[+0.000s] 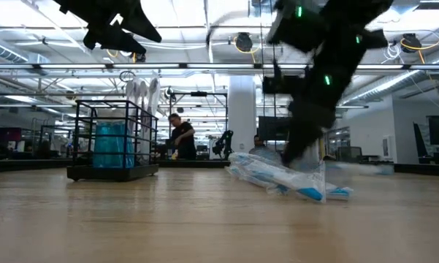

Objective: Pick & Place toothbrushing station
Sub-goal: Put the blue toothbrush into the bottom compartment of the mesh organizer

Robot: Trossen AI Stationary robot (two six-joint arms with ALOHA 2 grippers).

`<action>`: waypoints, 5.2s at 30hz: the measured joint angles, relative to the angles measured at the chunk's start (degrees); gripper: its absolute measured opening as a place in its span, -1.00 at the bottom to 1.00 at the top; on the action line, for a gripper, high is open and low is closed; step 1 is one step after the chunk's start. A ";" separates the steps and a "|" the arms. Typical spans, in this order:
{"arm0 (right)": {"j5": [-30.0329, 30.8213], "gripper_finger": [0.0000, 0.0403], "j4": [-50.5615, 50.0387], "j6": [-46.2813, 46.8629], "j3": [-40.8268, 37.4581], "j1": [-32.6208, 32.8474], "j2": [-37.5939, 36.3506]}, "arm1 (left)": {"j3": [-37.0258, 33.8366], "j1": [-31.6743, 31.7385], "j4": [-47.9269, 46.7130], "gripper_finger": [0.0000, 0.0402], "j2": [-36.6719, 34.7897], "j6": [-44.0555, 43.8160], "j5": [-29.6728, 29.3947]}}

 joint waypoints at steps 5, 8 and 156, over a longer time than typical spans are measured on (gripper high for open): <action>2.60 -0.99 3.67 -8.30 0.25 -1.78 -8.85 | 0.00 0.34 0.34 0.48 0.00 3.55 -0.01; 3.26 -0.99 10.72 -14.89 0.17 -2.63 -14.09 | 0.00 0.99 0.42 0.48 0.00 4.09 0.00; -12.70 -0.42 38.93 -21.76 -13.99 -4.02 -30.70 | 0.02 -28.28 -28.65 -0.75 18.74 -44.74 -10.32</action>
